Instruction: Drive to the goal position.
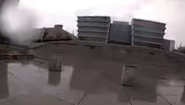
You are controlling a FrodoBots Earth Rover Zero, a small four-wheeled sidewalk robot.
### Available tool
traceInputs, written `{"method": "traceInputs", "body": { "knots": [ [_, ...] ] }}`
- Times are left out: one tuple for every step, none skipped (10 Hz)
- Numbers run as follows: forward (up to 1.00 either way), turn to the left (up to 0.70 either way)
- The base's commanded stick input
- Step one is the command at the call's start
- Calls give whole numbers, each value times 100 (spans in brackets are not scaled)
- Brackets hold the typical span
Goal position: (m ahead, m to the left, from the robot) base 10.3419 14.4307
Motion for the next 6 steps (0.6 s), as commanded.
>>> {"method": "traceInputs", "body": {
  "knots": [
    [70, 0],
    [70, 0],
    [70, 0],
    [70, 0],
    [70, 0],
    [70, 0]
  ]
}}
